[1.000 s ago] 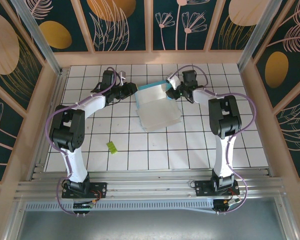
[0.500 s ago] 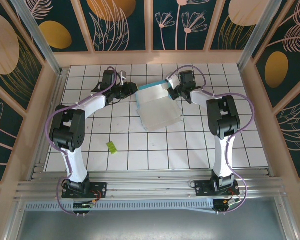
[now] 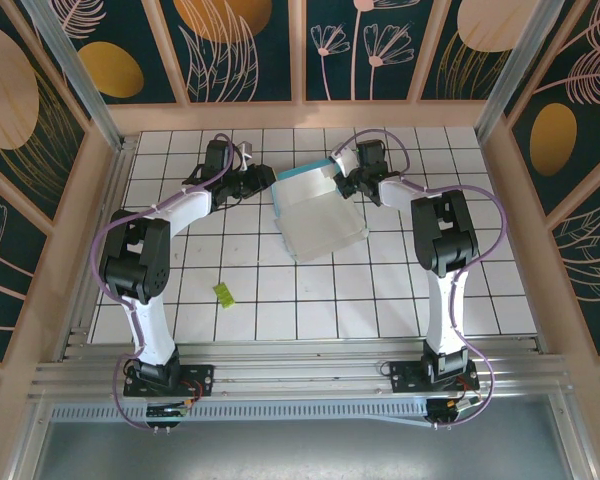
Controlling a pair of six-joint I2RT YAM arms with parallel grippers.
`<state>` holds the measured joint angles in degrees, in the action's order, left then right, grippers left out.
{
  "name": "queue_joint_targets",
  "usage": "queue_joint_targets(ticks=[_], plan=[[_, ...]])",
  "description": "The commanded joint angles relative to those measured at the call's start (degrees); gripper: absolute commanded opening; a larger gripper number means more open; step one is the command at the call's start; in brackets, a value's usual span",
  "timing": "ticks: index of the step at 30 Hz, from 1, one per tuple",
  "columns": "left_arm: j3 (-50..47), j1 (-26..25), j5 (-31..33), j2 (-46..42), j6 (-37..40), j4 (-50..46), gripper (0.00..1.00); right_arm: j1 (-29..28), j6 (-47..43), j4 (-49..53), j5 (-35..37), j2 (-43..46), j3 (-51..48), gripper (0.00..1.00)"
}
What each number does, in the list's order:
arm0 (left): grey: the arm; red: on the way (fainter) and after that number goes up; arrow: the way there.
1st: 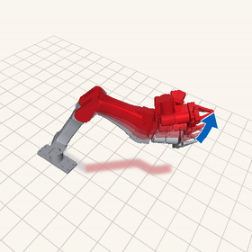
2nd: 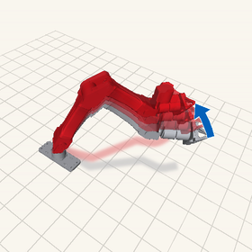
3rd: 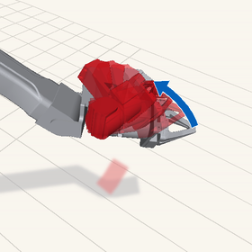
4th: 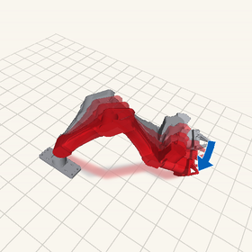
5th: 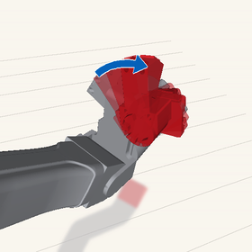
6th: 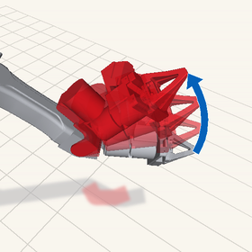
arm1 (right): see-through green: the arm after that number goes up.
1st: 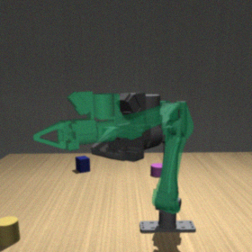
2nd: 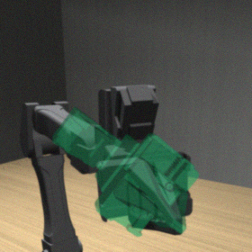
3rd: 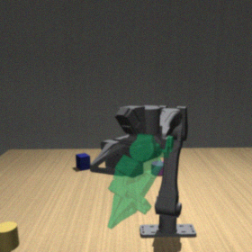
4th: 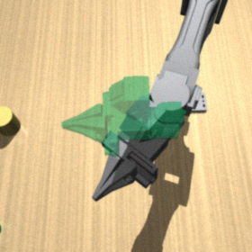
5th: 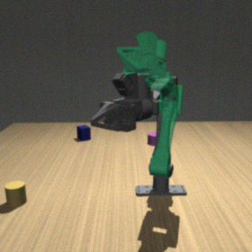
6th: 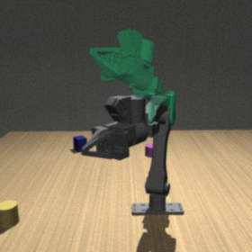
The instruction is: Fold the paper box
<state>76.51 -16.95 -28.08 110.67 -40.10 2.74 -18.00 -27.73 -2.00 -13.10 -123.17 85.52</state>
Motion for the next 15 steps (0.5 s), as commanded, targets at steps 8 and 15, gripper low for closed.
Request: queue_joint_targets(ticks=[8,15], plan=[[0.84,-0.47,-1.12,0.93,0.54,0.24,0.32,-0.29,-1.37,4.97,-4.00,0.66,-1.27,0.23],[0.92,-0.52,-1.26,0.98,0.46,0.25,0.32,-0.09,-1.24,3.77,-1.96,0.04,-1.74,0.07]])
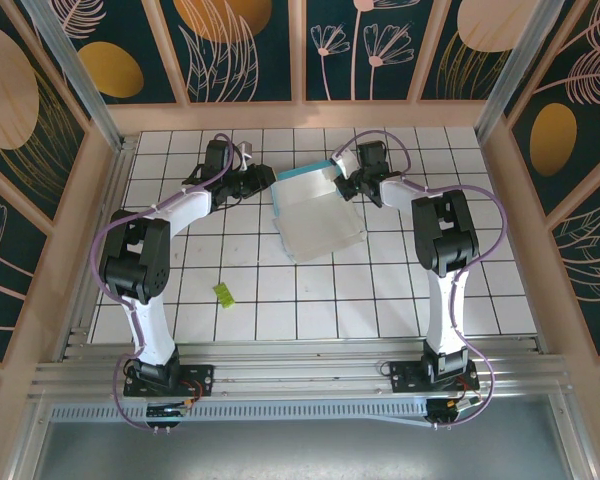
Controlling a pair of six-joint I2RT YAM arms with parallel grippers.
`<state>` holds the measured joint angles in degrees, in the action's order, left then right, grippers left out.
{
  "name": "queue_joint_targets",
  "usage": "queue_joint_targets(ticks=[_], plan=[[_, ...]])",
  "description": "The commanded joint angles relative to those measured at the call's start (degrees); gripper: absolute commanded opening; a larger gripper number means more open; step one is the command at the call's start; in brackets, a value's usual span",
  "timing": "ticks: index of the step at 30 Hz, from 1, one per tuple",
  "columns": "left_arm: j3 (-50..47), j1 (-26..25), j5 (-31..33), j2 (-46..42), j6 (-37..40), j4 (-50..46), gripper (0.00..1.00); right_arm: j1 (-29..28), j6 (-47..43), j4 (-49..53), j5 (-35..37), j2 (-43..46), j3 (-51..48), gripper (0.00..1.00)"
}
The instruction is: Fold the paper box
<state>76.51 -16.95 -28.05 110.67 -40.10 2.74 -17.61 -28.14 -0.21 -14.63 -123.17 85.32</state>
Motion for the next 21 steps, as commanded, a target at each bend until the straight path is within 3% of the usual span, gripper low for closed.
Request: queue_joint_targets(ticks=[1,6,8,14,21], plan=[[0.92,-0.52,-1.26,0.97,0.39,0.25,0.32,-0.54,-0.70,2.05,-0.19,0.04,-1.35,0.07],[0.83,-0.54,-1.08,0.74,0.42,0.24,0.32,-0.53,-0.25,2.13,-2.56,2.97,-2.58,0.29],[0.97,-0.50,-1.27,0.95,0.30,0.33,0.32,-0.43,0.78,1.83,-3.91,4.79,-3.68,0.33],[1.27,-0.69,-1.43,1.13,0.34,0.16,0.32,1.15,6.04,-5.13,-6.67,9.52,-8.97,0.40],[1.27,-0.70,-1.21,0.76,0.42,-0.02,0.32,3.41,9.49,-6.43,-9.14,9.00,-7.65,0.45]])
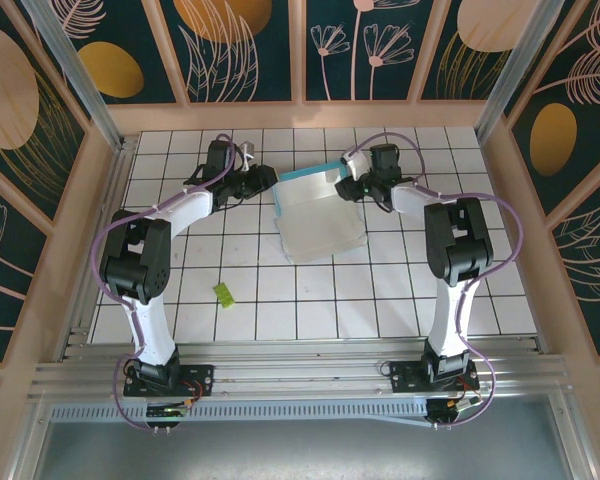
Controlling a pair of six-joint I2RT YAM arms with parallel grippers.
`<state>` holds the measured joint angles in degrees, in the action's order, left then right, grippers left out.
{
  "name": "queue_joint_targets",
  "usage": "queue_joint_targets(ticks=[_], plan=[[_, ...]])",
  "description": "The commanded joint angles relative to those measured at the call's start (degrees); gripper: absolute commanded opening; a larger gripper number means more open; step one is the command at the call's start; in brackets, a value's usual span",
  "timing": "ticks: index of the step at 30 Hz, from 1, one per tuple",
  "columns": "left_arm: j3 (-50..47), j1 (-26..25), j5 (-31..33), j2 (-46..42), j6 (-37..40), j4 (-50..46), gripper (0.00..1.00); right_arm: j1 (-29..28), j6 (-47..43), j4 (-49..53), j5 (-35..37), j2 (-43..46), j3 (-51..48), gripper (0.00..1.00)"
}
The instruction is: Fold the paper box
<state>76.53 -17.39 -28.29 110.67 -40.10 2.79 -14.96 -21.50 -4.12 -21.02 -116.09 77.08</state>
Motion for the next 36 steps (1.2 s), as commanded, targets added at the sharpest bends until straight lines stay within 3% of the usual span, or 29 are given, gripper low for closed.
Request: queue_joint_targets(ticks=[1,5,16,25,27,31,36], plan=[[1.33,-0.26,-0.97,0.77,0.23,0.03,0.32,0.89,3.30,-3.05,-3.06,1.76,0.65,0.46],[1.51,-0.27,-1.12,0.77,0.24,-0.06,0.32,1.24,3.69,-3.70,-2.81,0.96,1.46,0.45],[2.04,-0.26,-0.92,1.01,0.61,-0.94,0.32,0.05,2.01,-5.08,2.70,-1.85,2.39,0.22],[2.17,-0.20,-0.88,0.94,0.65,-1.19,0.32,-1.01,-0.18,-4.56,5.77,-3.32,3.55,0.15],[2.22,-0.27,-0.80,0.98,0.69,-1.29,0.32,-1.15,0.13,-4.67,7.48,-3.26,3.44,0.14],[2.39,-0.23,-0.92,1.24,0.50,-1.03,0.32,-1.56,-0.98,-3.45,8.65,-3.78,3.43,0.30],[2.22,-0.21,-1.01,1.21,0.44,-0.85,0.32,-1.43,-1.00,-2.11,8.38,-4.32,3.61,0.20]])
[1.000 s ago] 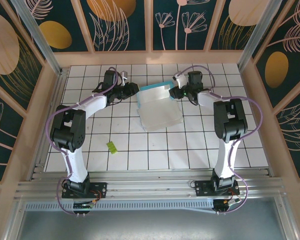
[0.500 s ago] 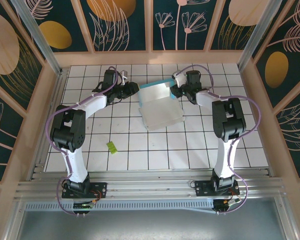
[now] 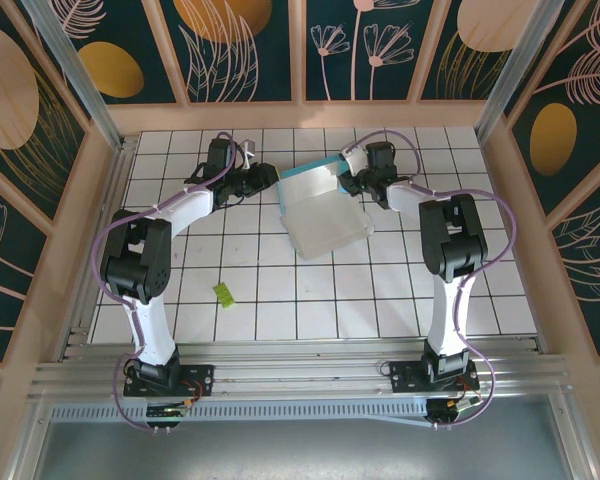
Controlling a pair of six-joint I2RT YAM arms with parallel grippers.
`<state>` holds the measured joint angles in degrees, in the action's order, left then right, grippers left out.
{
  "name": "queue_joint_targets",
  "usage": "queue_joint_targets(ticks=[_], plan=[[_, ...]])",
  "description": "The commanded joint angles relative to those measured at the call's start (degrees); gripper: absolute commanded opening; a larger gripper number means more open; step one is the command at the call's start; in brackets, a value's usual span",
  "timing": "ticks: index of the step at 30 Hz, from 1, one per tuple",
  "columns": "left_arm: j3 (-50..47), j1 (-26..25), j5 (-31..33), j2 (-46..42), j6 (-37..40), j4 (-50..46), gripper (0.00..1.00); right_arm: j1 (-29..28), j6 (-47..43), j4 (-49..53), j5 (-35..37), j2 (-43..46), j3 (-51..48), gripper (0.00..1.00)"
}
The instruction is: Fold the paper box
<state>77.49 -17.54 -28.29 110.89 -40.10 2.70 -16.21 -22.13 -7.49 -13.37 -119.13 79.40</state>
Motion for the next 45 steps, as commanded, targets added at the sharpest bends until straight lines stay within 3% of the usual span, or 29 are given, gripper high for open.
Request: queue_joint_targets(ticks=[1,6,8,10,24,34,39,45], plan=[[1.17,-0.05,-1.00,0.97,0.44,-0.77,0.32,-0.18,-0.46,1.14,0.71,-1.34,1.20,0.18],[0.91,-0.09,-1.02,0.82,0.49,-0.77,0.32,-0.18,-0.03,1.89,0.71,-2.98,3.04,0.17],[0.82,-0.10,-1.04,0.72,0.60,-0.77,0.32,-0.19,-0.10,2.53,0.37,-3.93,4.37,0.25],[0.82,-0.06,-1.06,0.64,0.61,-0.77,0.32,0.01,0.07,3.44,-0.84,-4.82,6.02,0.27],[0.71,-0.10,-1.13,0.90,0.56,-0.59,0.32,0.73,-0.29,4.95,-7.79,-7.45,11.32,0.00],[0.69,-0.11,-1.05,0.53,0.48,-0.12,0.32,0.91,-1.34,6.49,-5.00,-4.63,7.63,0.00],[-1.15,-0.12,1.06,-5.46,2.62,1.51,0.41,0.78,-3.33,6.96,-4.51,-0.52,2.99,0.00],[0.62,-0.06,6.49,-9.76,11.22,-3.66,0.58,-0.38,-4.34,8.51,-5.16,2.83,-0.46,0.00]])
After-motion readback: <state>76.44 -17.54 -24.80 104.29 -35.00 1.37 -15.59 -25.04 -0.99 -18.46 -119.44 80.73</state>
